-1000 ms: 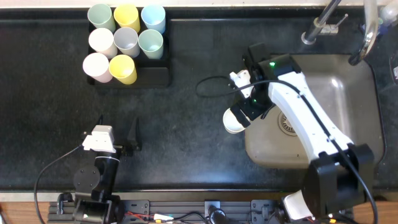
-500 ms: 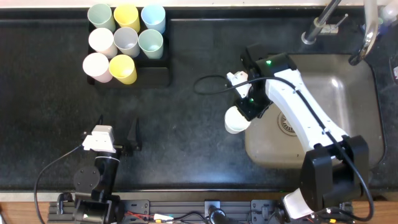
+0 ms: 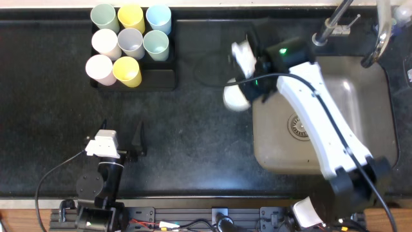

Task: Store Cups

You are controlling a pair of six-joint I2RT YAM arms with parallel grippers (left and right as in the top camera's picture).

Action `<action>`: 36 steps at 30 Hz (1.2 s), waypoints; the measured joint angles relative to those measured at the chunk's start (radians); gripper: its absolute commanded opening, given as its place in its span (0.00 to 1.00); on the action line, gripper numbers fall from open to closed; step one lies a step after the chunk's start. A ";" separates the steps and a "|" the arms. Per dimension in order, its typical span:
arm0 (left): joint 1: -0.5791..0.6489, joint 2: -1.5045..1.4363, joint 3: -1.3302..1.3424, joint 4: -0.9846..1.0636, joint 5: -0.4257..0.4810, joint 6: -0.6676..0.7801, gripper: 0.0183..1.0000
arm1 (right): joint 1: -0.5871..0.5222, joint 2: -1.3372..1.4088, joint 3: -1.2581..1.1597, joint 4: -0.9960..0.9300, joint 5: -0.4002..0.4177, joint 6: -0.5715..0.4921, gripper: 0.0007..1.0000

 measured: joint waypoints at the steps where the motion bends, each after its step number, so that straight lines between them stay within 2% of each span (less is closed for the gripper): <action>1: 0.000 0.000 0.000 0.000 0.000 0.000 1.00 | 0.021 -0.006 0.080 -0.001 0.021 0.013 0.04; 8: 0.000 0.000 0.000 0.000 0.000 0.000 1.00 | 0.248 0.044 0.616 -0.032 0.093 0.083 0.04; 13: 0.000 0.000 0.000 0.000 0.000 0.000 1.00 | 0.294 0.286 0.913 -0.112 0.121 0.144 0.04; 21: 0.000 0.000 0.000 0.000 0.000 0.000 1.00 | 0.337 0.600 0.946 -0.114 0.185 0.170 0.04; 36: 0.000 0.000 0.000 0.000 0.000 0.000 1.00 | 0.377 0.679 0.946 -0.100 0.192 0.173 0.04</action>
